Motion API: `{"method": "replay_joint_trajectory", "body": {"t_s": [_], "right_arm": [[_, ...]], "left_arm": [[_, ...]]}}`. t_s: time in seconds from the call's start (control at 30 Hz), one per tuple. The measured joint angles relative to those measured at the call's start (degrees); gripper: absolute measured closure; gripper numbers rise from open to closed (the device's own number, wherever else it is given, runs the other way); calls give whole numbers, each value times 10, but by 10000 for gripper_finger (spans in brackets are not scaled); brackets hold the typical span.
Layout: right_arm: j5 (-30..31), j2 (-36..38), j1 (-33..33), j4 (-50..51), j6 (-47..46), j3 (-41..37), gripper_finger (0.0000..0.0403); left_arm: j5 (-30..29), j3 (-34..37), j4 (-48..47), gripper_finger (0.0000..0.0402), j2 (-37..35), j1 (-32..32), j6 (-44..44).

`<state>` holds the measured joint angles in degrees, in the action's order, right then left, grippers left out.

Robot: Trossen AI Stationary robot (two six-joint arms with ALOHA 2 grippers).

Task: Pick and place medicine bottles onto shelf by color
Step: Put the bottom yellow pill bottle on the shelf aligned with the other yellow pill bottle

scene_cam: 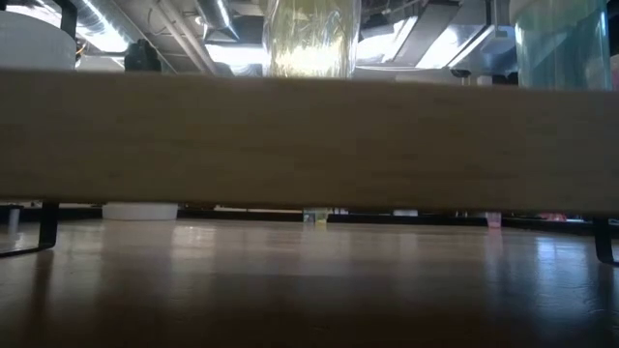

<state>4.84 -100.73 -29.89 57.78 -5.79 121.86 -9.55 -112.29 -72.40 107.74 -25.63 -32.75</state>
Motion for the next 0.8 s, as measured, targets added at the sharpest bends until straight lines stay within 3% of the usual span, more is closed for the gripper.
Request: {"method": "replay_joint_trajectory", "body": {"t_s": [0.47,0.8], "right_arm": [[0,0,0,-5,0,0,196],[-29,0,1,-4,-19,0,196]], "left_arm": [[33,0,42,290,36,-12,61],[31,0,37,290,70,-18,25]]}}
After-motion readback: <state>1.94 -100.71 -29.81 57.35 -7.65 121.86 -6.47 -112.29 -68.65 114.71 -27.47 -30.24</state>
